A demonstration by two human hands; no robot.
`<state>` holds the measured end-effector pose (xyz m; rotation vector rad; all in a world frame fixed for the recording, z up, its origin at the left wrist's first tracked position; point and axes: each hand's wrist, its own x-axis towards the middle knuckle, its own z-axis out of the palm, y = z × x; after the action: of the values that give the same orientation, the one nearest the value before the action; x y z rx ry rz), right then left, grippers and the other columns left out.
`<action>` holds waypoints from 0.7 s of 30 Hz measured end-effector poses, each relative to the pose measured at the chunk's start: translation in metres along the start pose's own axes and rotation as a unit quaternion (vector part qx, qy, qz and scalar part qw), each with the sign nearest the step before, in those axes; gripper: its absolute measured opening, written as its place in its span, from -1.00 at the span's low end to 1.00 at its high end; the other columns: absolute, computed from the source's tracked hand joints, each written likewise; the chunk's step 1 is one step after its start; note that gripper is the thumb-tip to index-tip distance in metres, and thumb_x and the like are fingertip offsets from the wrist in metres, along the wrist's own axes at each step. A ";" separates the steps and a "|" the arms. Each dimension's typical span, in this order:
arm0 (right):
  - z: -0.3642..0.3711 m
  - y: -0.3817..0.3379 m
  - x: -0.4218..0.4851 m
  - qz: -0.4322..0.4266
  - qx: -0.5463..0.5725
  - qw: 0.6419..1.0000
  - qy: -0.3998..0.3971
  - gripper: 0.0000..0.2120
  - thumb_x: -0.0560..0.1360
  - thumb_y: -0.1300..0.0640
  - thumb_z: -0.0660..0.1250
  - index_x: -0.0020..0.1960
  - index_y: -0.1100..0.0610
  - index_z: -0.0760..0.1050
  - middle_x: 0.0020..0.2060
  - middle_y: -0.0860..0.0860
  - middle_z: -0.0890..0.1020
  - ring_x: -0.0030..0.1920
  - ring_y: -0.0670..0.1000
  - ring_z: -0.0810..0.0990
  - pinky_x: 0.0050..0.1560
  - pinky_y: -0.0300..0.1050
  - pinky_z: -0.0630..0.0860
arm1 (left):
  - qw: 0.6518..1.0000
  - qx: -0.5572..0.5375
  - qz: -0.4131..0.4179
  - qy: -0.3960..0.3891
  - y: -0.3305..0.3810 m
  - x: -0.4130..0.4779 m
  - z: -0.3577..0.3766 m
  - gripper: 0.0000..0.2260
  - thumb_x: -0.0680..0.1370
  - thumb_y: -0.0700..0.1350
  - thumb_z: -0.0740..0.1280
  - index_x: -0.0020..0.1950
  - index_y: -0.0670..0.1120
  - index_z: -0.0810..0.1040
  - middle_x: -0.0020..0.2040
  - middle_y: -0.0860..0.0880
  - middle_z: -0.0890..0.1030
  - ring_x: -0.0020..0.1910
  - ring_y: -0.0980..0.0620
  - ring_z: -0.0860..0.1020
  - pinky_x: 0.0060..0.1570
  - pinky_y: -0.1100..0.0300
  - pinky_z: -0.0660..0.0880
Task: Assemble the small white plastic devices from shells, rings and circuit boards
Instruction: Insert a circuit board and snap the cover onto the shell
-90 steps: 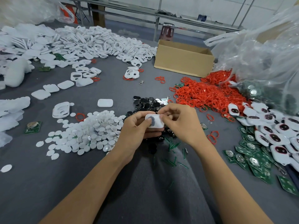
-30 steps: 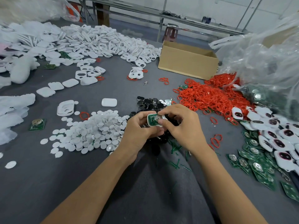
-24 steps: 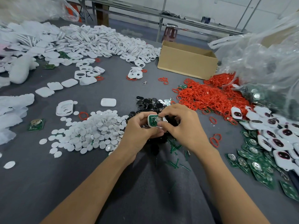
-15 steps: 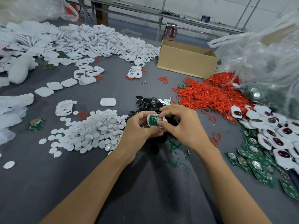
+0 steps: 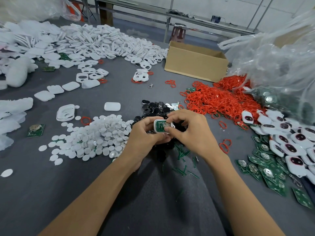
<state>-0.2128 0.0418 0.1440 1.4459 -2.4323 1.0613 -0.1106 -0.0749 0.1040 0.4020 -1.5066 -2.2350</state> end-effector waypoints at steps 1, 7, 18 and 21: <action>0.000 0.000 0.000 0.000 0.001 1.000 0.000 -0.86 0.35 0.17 0.53 -0.11 0.11 0.65 -0.02 -0.06 0.67 -0.03 -0.04 0.61 -0.05 -0.26 0.43 | 1.000 -0.002 0.000 -0.001 0.000 0.000 0.000 -0.66 0.41 -0.48 0.42 0.07 -0.12 0.60 -0.03 -0.14 0.69 -0.11 -0.10 0.69 -0.13 0.15 0.63; -0.001 0.000 -0.001 0.002 0.008 1.000 0.003 -0.86 0.35 0.16 0.53 -0.10 0.10 0.65 -0.02 -0.08 0.66 -0.06 -0.03 0.61 -0.07 -0.25 0.45 | 1.000 -0.008 0.001 -0.002 0.000 0.000 0.000 -0.66 0.42 -0.48 0.41 0.08 -0.13 0.60 -0.04 -0.15 0.69 -0.13 -0.10 0.70 -0.15 0.16 0.63; 0.002 0.000 0.000 -0.003 0.003 1.000 0.003 -0.87 0.34 0.16 0.53 -0.12 0.09 0.65 -0.04 -0.10 0.66 -0.06 0.00 0.62 -0.10 -0.22 0.46 | 1.000 -0.002 0.001 0.001 0.000 0.000 0.001 -0.67 0.43 -0.48 0.41 0.09 -0.14 0.59 -0.04 -0.15 0.69 -0.13 -0.09 0.69 -0.15 0.17 0.63; 0.002 0.001 0.000 0.002 -0.010 1.000 -0.006 -0.87 0.35 0.14 0.52 -0.11 0.07 0.64 -0.03 -0.12 0.65 -0.05 -0.02 0.61 -0.09 -0.21 0.46 | 1.000 0.000 0.001 0.001 -0.001 0.001 0.001 -0.67 0.43 -0.48 0.41 0.08 -0.13 0.60 -0.07 -0.11 0.70 -0.14 -0.08 0.69 -0.15 0.17 0.63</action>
<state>-0.2133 0.0408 0.1416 1.4467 -2.4475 1.0296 -0.1118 -0.0744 0.1029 0.4032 -1.5060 -2.2318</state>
